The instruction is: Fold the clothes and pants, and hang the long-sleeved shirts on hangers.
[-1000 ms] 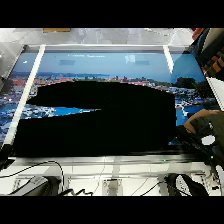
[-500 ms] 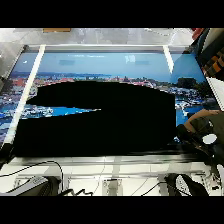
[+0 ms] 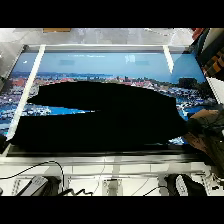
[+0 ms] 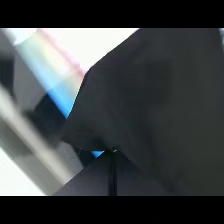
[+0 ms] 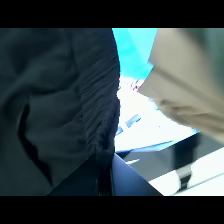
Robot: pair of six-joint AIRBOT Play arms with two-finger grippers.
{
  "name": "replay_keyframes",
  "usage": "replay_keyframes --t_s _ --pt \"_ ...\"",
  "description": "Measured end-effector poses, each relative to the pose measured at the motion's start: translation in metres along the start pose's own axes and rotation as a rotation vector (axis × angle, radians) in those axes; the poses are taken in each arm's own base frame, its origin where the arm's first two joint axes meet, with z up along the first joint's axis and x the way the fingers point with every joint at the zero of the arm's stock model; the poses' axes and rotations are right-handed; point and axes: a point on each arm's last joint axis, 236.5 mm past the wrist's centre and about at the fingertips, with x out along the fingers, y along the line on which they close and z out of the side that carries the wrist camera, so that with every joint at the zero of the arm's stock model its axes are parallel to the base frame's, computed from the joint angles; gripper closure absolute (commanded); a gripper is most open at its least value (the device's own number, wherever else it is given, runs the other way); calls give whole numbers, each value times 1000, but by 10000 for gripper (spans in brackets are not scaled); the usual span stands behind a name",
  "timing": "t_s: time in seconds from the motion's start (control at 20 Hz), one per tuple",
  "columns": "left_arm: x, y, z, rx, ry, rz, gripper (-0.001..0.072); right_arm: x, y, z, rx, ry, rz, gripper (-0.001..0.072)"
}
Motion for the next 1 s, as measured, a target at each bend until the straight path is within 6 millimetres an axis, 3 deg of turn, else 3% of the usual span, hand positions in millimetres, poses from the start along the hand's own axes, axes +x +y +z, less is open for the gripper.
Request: replay_keyframes --t_s 0.25,0.4,0.6,0.7,0.8,1.0 --pt "-23 -26 23 61 -105 -40 698 -64 -12 15 -84 -134 -94 690" --pt "-28 -54 36 95 -153 -91 700 -84 -14 20 -98 -178 -118 690" --pt "-29 -112 71 157 -248 -156 702 -98 -12 34 -83 -245 -120 690" --pt "-19 -151 86 193 -267 -199 702 -97 -11 46 -47 -279 -111 690" --pt "2 -194 92 237 -240 -244 702 -89 -10 60 -16 -308 -103 689" --pt "63 -282 96 271 -161 -332 702 -40 -19 73 42 -237 -114 689"
